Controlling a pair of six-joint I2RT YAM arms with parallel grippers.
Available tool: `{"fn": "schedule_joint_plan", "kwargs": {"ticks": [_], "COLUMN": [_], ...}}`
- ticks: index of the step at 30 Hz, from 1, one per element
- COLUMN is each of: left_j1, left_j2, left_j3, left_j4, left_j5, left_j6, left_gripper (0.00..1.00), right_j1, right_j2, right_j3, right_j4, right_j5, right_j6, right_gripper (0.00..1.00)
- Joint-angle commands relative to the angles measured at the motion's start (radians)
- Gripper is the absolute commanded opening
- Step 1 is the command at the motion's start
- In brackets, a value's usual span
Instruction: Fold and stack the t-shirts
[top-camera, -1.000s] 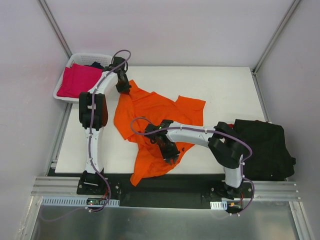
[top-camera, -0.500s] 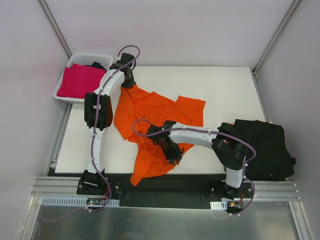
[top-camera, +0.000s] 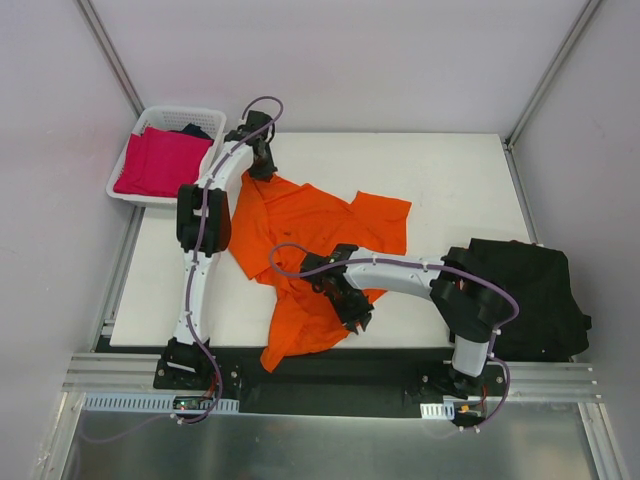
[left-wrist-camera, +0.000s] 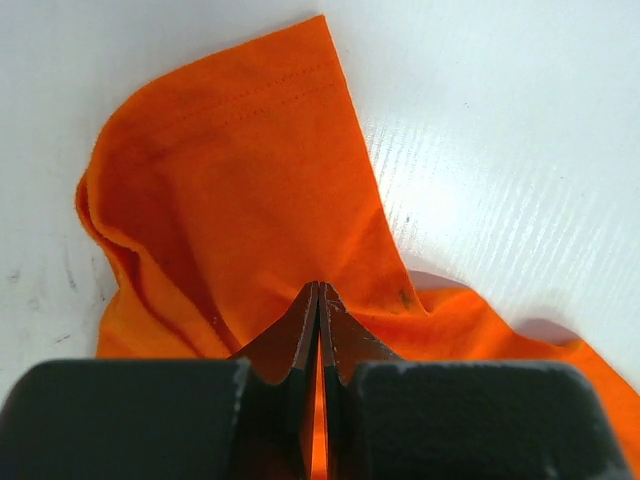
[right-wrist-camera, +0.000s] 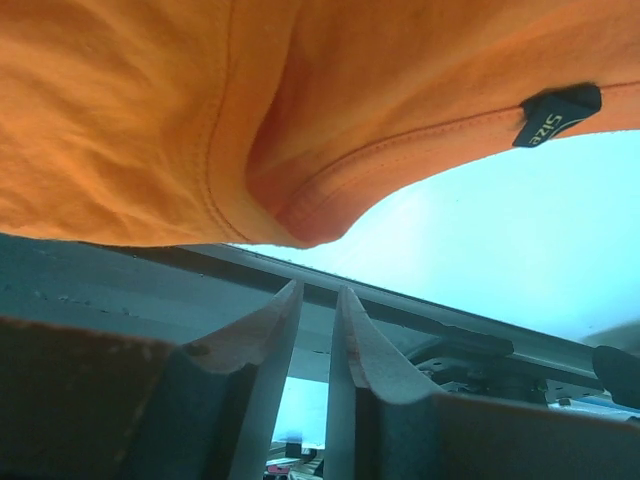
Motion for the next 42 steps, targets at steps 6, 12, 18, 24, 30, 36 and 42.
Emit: {"fn": "schedule_joint_plan", "kwargs": {"ticks": [6, 12, 18, 24, 30, 36, 42], "left_j1": [0.013, 0.019, 0.029, 0.031, 0.032, 0.034, 0.042], "left_j2": [0.020, 0.046, 0.095, 0.123, 0.123, 0.127, 0.142], "left_j3": [0.048, 0.105, 0.180, 0.191, 0.156, 0.144, 0.193], "left_j4": [-0.020, -0.017, -0.014, -0.001, 0.000, 0.000, 0.031], "left_j5": [0.059, 0.059, 0.059, 0.080, 0.079, 0.015, -0.004], "left_j6": [-0.047, -0.040, -0.030, -0.036, -0.047, -0.043, -0.033], "left_gripper": [0.00, 0.00, 0.03, 0.04, 0.00, 0.00, 0.00], "right_j1": [-0.013, -0.011, -0.010, -0.002, 0.019, 0.026, 0.042], "right_j2": [-0.068, -0.093, -0.157, -0.212, -0.232, -0.226, -0.217], "right_j3": [-0.032, -0.079, -0.164, -0.217, -0.239, -0.207, -0.187], "right_j4": [-0.010, 0.013, 0.036, 0.045, 0.045, 0.035, 0.019], "right_j5": [0.015, 0.004, 0.007, 0.016, 0.024, 0.028, 0.030], "right_j6": [-0.014, 0.017, 0.064, 0.116, 0.158, 0.171, 0.195], "right_gripper": [0.23, 0.23, 0.23, 0.23, 0.23, 0.23, 0.23]}}
